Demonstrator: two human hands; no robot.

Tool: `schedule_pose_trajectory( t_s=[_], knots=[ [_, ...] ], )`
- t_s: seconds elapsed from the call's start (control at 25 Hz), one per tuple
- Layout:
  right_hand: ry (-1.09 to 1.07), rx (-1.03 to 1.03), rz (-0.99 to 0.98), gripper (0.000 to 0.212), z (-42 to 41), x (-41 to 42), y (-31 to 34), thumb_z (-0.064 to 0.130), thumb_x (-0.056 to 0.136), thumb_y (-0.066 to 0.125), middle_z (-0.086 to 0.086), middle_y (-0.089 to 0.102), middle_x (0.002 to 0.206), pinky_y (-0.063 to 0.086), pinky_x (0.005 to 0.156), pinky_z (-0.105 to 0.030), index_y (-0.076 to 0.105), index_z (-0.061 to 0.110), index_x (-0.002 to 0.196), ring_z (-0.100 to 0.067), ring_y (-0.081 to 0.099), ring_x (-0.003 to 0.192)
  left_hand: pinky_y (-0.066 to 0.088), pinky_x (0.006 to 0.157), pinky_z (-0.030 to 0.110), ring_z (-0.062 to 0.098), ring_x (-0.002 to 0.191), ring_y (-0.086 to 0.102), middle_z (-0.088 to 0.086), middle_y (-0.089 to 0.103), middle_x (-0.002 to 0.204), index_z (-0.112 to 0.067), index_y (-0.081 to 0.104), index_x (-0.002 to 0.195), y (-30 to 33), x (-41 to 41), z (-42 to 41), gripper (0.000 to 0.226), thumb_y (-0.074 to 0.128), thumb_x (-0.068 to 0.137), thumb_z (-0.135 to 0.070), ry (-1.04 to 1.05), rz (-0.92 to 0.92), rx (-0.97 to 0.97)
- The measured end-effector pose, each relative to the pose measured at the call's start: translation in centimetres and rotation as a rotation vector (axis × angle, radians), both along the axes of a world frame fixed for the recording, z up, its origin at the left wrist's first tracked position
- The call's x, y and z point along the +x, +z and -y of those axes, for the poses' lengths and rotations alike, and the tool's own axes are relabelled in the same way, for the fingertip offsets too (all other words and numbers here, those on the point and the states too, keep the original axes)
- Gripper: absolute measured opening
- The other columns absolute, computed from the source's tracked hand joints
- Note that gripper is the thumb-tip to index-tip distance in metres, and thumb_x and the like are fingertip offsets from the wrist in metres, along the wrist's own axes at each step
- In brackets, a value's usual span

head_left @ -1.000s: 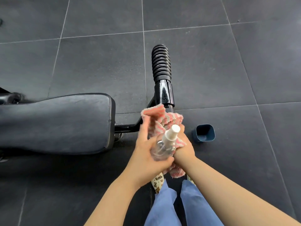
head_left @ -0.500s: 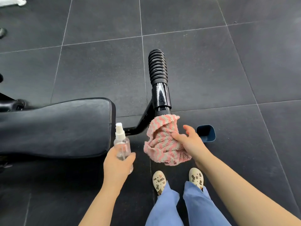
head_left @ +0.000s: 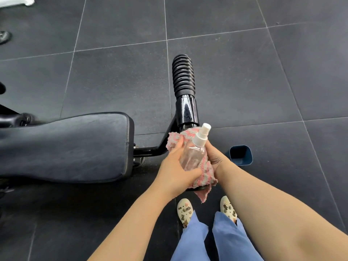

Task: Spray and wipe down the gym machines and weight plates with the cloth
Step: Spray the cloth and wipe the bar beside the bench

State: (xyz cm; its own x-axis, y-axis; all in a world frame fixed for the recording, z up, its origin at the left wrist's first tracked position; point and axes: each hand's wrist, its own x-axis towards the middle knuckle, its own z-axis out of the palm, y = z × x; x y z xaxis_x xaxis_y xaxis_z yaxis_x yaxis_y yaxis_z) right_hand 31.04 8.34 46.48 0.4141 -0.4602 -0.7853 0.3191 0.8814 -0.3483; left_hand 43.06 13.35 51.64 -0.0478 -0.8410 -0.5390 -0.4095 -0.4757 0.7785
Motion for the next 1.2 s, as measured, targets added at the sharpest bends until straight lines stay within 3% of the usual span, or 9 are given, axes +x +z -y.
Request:
schedule_pose_trajectory(
  t_s=[0.08, 0.2, 0.4, 0.48, 0.6, 0.72, 0.84, 1.04, 1.2],
  knots=[
    [0.015, -0.073, -0.046, 0.057, 0.3, 0.3, 1.1, 0.050, 0.088, 0.045, -0.006, 0.068, 0.057, 0.049, 0.042, -0.018, 0.072, 0.010, 0.058, -0.012, 0.065, 0.047, 0.038, 0.084, 0.013, 0.003, 0.114, 0.050, -0.005, 0.033, 0.151, -0.038, 0.034, 0.139, 0.2, -0.2, 0.1, 0.073, 0.065, 0.079, -0.011, -0.032, 0.017, -0.036],
    [0.137, -0.296, -0.395, 0.039, 0.3, 1.4, 1.5, 0.047, 0.092, 0.047, 0.001, 0.068, 0.083, 0.046, 0.052, -0.011, 0.061, 0.012, 0.104, -0.005, 0.063, 0.066, 0.041, 0.067, 0.003, -0.005, 0.087, 0.056, 0.001, 0.053, 0.134, -0.038, 0.048, 0.121, 0.3, -0.2, -0.6, 0.054, 0.061, 0.081, -0.005, 0.062, -0.048, -0.052],
    [0.598, -0.625, -1.052, 0.053, -1.4, 3.4, 0.5, 0.036, 0.097, 0.042, -0.013, 0.037, 0.141, 0.037, 0.094, -0.040, 0.019, 0.015, 0.141, -0.031, 0.048, 0.119, 0.050, 0.069, 0.020, 0.007, 0.081, 0.065, -0.005, 0.069, 0.086, -0.016, 0.054, 0.123, -1.0, 0.7, -1.8, 0.059, 0.061, 0.065, -0.009, 0.233, -0.221, 0.063],
    [0.459, -0.646, -0.976, 0.053, 0.5, 3.1, 0.2, 0.042, 0.097, 0.041, -0.016, 0.042, 0.140, 0.040, 0.095, -0.040, 0.030, 0.010, 0.138, -0.032, 0.050, 0.118, 0.051, 0.069, 0.021, 0.016, 0.086, 0.066, 0.003, 0.068, 0.088, -0.013, 0.059, 0.111, -1.1, 1.2, -1.9, 0.044, 0.063, 0.067, -0.007, 0.267, -0.273, 0.108],
    [0.118, -0.254, -0.459, 0.066, 3.2, 1.9, -1.0, 0.064, 0.090, 0.036, -0.013, 0.067, 0.112, 0.048, 0.091, -0.038, 0.061, 0.007, 0.112, -0.027, 0.063, 0.102, 0.050, 0.076, 0.020, 0.013, 0.092, 0.064, 0.002, 0.067, 0.100, -0.029, 0.058, 0.101, -1.3, 1.0, -1.4, 0.039, 0.066, 0.074, -0.001, 0.244, -0.257, 0.111],
    [0.015, 0.030, -0.074, 0.077, 2.3, 1.7, -2.7, 0.078, 0.079, 0.035, -0.012, 0.071, 0.085, 0.050, 0.079, -0.039, 0.065, 0.009, 0.095, -0.027, 0.065, 0.084, 0.048, 0.073, 0.015, 0.008, 0.092, 0.063, -0.001, 0.065, 0.100, -0.030, 0.056, 0.107, -1.2, 0.8, -0.6, 0.043, 0.063, 0.077, 0.000, 0.214, -0.256, 0.097],
    [0.024, 0.007, -0.133, 0.068, 1.6, 1.6, -1.8, 0.074, 0.083, 0.035, -0.009, 0.069, 0.089, 0.050, 0.080, -0.035, 0.065, 0.014, 0.098, -0.025, 0.064, 0.088, 0.048, 0.068, 0.011, 0.004, 0.088, 0.063, -0.004, 0.066, 0.097, -0.032, 0.055, 0.106, -1.3, 1.0, -1.0, 0.044, 0.062, 0.079, 0.002, 0.223, -0.300, 0.109],
    [0.395, -0.501, -0.754, 0.054, -2.4, 1.3, -0.9, 0.054, 0.093, 0.039, -0.003, 0.058, 0.106, 0.044, 0.089, -0.036, 0.046, 0.012, 0.125, -0.021, 0.057, 0.101, 0.052, 0.067, 0.018, 0.004, 0.073, 0.062, -0.002, 0.064, 0.078, -0.021, 0.059, 0.095, -1.4, 1.4, -1.5, 0.033, 0.062, 0.065, -0.007, 0.280, -0.400, 0.130],
    [0.104, -0.030, -0.118, 0.079, -2.1, 0.8, -1.4, 0.078, 0.081, 0.031, -0.013, 0.072, 0.098, 0.052, 0.087, -0.042, 0.074, 0.014, 0.096, -0.026, 0.069, 0.090, 0.053, 0.070, 0.020, 0.008, 0.082, 0.066, -0.001, 0.069, 0.089, -0.025, 0.059, 0.100, -1.2, 1.3, -1.7, 0.036, 0.058, 0.082, 0.006, 0.298, -0.403, 0.160]
  ],
)
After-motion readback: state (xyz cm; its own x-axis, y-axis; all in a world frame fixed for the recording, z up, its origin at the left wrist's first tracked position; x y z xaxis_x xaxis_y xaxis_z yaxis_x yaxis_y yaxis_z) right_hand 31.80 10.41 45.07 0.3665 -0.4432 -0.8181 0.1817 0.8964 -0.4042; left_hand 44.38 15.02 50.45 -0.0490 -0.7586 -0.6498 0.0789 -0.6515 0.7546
